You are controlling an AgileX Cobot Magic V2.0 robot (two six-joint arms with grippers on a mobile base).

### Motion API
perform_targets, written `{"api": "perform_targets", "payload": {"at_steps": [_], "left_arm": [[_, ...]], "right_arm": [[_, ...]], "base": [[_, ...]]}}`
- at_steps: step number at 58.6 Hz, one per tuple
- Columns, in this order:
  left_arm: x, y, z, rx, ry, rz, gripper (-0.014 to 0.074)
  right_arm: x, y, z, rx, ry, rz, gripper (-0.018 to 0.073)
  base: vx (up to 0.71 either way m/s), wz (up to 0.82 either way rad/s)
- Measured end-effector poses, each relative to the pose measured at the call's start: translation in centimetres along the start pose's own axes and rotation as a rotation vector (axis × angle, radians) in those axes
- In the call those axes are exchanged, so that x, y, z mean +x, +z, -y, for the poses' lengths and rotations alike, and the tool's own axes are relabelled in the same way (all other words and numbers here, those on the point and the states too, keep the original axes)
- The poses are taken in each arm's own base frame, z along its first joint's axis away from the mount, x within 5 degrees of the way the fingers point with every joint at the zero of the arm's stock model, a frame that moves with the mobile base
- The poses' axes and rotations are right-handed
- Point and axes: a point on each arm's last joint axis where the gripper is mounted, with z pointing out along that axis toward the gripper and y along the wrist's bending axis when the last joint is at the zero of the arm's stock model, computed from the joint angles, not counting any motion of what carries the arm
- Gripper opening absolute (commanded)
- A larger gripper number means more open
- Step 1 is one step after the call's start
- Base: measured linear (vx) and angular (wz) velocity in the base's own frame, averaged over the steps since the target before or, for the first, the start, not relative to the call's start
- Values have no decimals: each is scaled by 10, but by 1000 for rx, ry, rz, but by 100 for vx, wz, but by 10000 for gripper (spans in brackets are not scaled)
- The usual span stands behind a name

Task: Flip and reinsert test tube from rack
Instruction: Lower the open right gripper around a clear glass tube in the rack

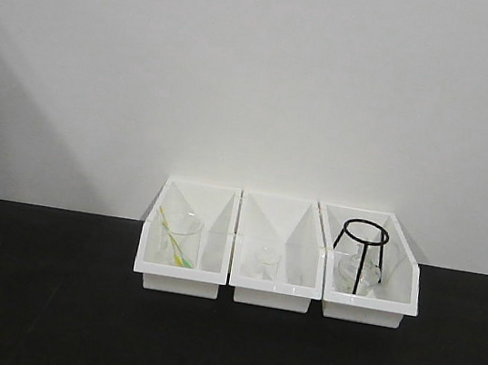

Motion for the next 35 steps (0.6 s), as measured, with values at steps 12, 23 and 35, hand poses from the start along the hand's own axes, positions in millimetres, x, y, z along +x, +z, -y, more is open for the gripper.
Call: {"api": "perform_targets", "payload": {"at_steps": [12,23,35], "left_arm": [[0,0,0,0,0,0,-6],[0,0,0,0,0,0,-6],[0,0,0,0,0,0,-6]], "right_arm": [[-24,17,3,0,0,-114,-5],[-16,37,2,-12,1,-248,35],[-1,55,1,-29,3,-366,183]], "base": [[0,0],[0,0],[0,0]]}}
